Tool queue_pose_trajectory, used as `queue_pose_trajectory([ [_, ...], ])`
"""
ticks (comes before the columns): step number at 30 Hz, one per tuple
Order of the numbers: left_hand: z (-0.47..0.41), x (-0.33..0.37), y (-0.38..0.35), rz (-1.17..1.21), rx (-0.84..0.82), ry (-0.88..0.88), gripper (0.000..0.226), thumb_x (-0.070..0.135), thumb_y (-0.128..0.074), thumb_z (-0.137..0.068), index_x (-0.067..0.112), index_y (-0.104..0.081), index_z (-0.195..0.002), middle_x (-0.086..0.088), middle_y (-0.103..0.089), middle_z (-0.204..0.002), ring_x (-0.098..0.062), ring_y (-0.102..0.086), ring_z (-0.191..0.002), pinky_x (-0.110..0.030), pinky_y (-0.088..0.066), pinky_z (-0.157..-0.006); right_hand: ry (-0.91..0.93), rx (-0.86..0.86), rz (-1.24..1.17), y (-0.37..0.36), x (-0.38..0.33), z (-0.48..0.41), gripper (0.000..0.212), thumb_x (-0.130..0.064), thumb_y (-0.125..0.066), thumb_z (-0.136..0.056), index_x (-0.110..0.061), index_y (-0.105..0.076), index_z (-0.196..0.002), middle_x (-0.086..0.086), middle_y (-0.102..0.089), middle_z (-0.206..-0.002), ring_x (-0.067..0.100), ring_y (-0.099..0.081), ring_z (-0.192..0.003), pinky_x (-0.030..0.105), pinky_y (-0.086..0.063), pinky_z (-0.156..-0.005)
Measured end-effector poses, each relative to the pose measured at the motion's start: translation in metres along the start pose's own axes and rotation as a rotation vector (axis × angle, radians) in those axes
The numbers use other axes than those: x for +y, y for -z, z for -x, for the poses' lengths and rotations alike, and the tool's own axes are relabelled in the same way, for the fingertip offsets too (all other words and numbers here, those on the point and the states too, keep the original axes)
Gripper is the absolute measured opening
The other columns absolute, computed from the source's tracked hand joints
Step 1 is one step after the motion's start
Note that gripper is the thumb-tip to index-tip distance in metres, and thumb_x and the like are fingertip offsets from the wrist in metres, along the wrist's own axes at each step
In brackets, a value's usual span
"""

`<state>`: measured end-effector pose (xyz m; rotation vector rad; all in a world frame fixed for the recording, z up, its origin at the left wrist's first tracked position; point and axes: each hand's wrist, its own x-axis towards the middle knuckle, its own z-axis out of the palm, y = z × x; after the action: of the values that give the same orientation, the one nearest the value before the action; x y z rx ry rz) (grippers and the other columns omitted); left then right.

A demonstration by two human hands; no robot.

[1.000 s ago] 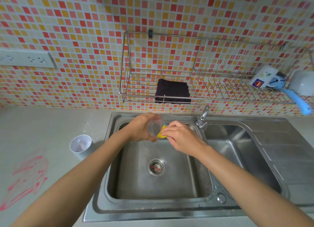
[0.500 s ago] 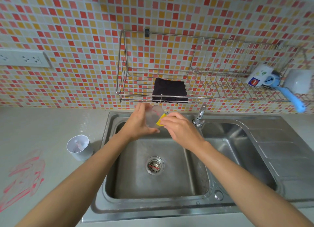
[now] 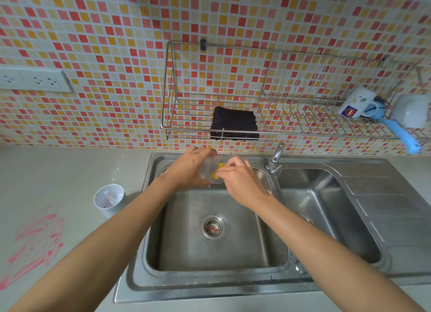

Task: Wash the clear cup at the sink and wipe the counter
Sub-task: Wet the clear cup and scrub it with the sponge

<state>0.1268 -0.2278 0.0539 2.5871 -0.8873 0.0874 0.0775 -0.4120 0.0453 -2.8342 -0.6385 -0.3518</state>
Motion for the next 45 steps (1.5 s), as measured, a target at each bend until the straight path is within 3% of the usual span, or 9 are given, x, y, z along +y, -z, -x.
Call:
queue_pose_trajectory([
  [3, 0.006, -0.001, -0.004, -0.01, -0.041, 0.009, 0.08, 0.043, -0.082, -0.068, 0.026, -0.041, -0.135, 0.008, -0.051, -0.136, -0.015, -0.043, -0.119, -0.026, -0.04, -0.093, -0.014, -0.167, -0.007, 0.002, 0.001, -0.002, 0.024, -0.018, -0.063, -0.089, -0.035, -0.073, -0.103, -0.004, -0.057, -0.093, 0.024, -0.045, -0.092, 0.029, -0.034, -0.081],
  [7, 0.003, 0.003, -0.006, -0.016, -0.057, -0.003, 0.08, 0.04, -0.083, -0.067, 0.026, -0.04, -0.132, 0.005, -0.053, -0.134, -0.018, -0.044, -0.117, -0.032, -0.045, -0.095, 0.082, 0.116, 0.203, 0.019, -0.007, 0.002, 0.02, -0.023, -0.089, -0.056, -0.028, -0.072, -0.068, -0.013, -0.058, -0.067, 0.014, -0.033, -0.081, 0.024, -0.045, -0.062],
  [13, 0.007, 0.0, -0.006, -0.015, -0.087, 0.013, 0.081, 0.04, -0.083, -0.067, 0.026, -0.04, -0.135, 0.005, -0.052, -0.136, -0.018, -0.045, -0.12, -0.03, -0.045, -0.095, -0.077, -0.149, -0.065, 0.003, 0.0, 0.009, 0.027, -0.02, -0.057, -0.093, -0.038, -0.071, -0.108, -0.005, -0.054, -0.093, 0.017, -0.038, -0.088, 0.028, -0.028, -0.079],
  [17, 0.01, 0.004, -0.009, 0.006, -0.096, 0.018, 0.083, 0.037, -0.083, -0.067, 0.026, -0.039, -0.136, 0.005, -0.05, -0.138, -0.017, -0.044, -0.124, -0.029, -0.043, -0.096, 0.005, -0.041, -0.089, 0.012, 0.004, 0.012, 0.027, -0.013, -0.064, -0.088, -0.032, -0.074, -0.105, -0.007, -0.065, -0.095, 0.008, -0.025, -0.082, 0.034, -0.04, -0.083],
  [22, 0.005, 0.003, -0.003, 0.038, -0.097, 0.0, 0.083, 0.037, -0.084, -0.066, 0.024, -0.04, -0.135, 0.006, -0.052, -0.135, -0.018, -0.046, -0.12, -0.031, -0.044, -0.098, 0.083, 0.09, -0.057, 0.007, 0.009, 0.023, 0.027, -0.005, -0.071, -0.078, -0.024, -0.075, -0.098, -0.015, -0.072, -0.101, 0.02, -0.047, -0.087, 0.035, -0.049, -0.071],
  [26, 0.007, -0.001, -0.002, 0.064, -0.12, 0.031, 0.084, 0.04, -0.085, -0.067, 0.026, -0.04, -0.137, 0.007, -0.051, -0.137, -0.015, -0.047, -0.121, -0.022, -0.038, -0.096, 0.064, 0.031, -0.167, 0.01, 0.011, 0.031, 0.027, -0.011, -0.066, -0.086, -0.024, -0.072, -0.109, -0.014, -0.069, -0.112, 0.015, -0.043, -0.091, 0.028, -0.049, -0.083],
  [35, 0.007, 0.006, -0.003, 0.291, -0.107, 0.084, 0.08, 0.032, -0.084, -0.068, 0.019, -0.042, -0.134, 0.003, -0.05, -0.133, -0.011, -0.05, -0.116, -0.022, -0.04, -0.095, 0.173, 0.202, -0.016, 0.005, 0.022, 0.029, 0.025, -0.006, -0.071, -0.083, -0.016, -0.071, -0.105, -0.006, -0.068, -0.113, 0.025, -0.057, -0.101, 0.042, -0.056, -0.073],
  [40, 0.012, 0.009, -0.019, 0.339, 0.026, 0.134, 0.091, 0.047, -0.089, -0.057, 0.023, -0.04, -0.13, 0.003, -0.035, -0.125, -0.011, -0.044, -0.113, -0.017, -0.039, -0.093, 0.2, 0.26, -0.01, 0.007, 0.02, 0.027, 0.028, -0.002, -0.074, -0.079, -0.014, -0.071, -0.104, -0.004, -0.069, -0.111, 0.024, -0.058, -0.101, 0.038, -0.057, -0.073],
  [45, 0.005, 0.007, -0.009, 0.239, 0.087, 0.099, 0.085, 0.038, -0.088, -0.059, 0.02, -0.045, -0.129, 0.003, -0.035, -0.12, -0.012, -0.042, -0.107, -0.023, -0.048, -0.091, -0.114, 0.116, -0.462, 0.018, 0.001, 0.023, 0.025, -0.009, -0.067, -0.084, -0.023, -0.074, -0.103, -0.003, -0.071, -0.103, 0.012, -0.054, -0.095, 0.021, -0.043, -0.089],
])
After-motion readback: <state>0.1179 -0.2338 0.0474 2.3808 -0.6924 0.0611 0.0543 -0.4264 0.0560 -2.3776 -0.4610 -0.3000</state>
